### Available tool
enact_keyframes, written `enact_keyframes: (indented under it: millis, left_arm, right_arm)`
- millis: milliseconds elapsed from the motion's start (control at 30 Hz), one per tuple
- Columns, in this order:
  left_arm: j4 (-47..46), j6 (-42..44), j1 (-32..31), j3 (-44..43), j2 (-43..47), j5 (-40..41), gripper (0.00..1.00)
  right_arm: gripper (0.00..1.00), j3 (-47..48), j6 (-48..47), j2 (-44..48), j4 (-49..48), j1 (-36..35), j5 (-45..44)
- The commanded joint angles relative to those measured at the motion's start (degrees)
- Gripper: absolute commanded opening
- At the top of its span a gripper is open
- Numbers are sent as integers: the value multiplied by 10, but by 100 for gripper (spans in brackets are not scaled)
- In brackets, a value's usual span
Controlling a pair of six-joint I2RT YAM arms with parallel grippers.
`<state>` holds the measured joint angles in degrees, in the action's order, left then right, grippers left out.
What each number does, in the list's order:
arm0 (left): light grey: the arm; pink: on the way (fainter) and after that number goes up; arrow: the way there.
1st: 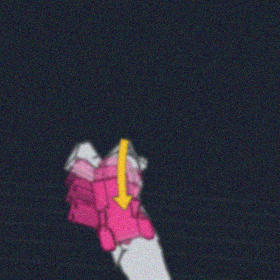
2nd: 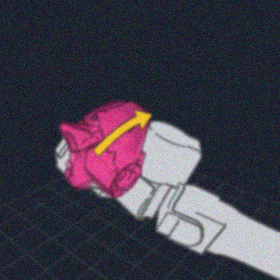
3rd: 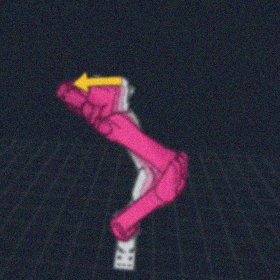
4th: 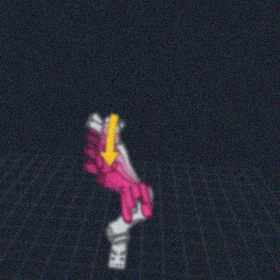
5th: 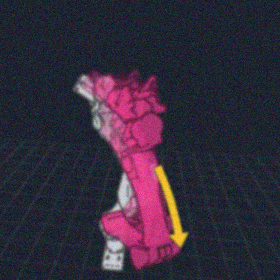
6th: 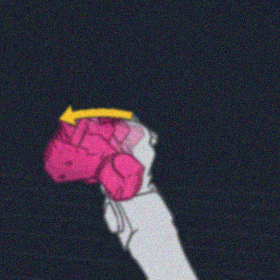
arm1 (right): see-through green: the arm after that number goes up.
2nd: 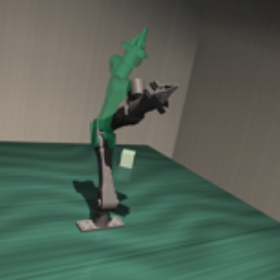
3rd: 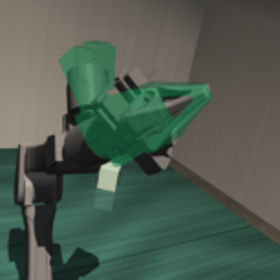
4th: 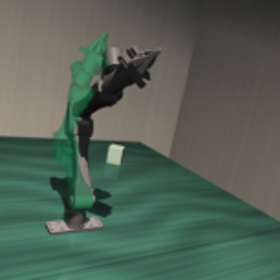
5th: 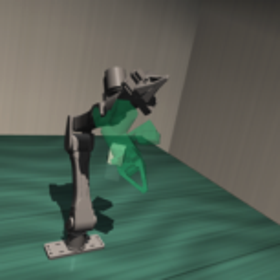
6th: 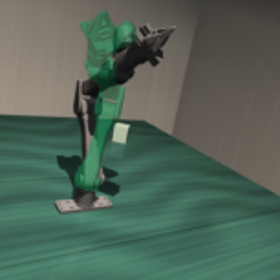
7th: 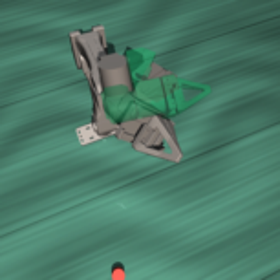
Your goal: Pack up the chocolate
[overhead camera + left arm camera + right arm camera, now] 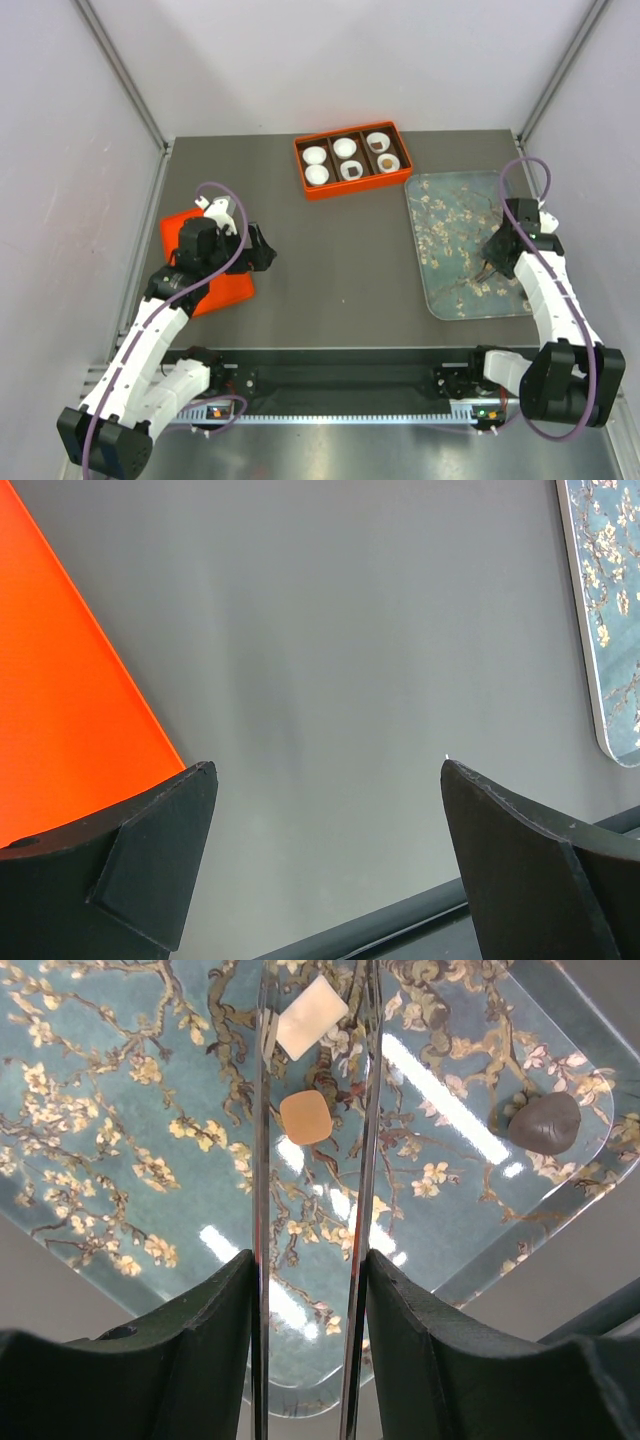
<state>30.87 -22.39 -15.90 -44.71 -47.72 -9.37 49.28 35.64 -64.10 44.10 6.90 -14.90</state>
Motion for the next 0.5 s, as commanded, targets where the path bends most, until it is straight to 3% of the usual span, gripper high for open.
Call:
enact_keyframes:
  millis: [0, 467]
  left_arm:
    - [-19, 6, -1, 1, 6, -3, 98]
    - [-18, 6, -1, 1, 6, -2, 98]
  right_arm:
    - [46, -3, 8, -6, -31, 7, 0]
    - [46, -16, 1, -22, -47, 6, 30]
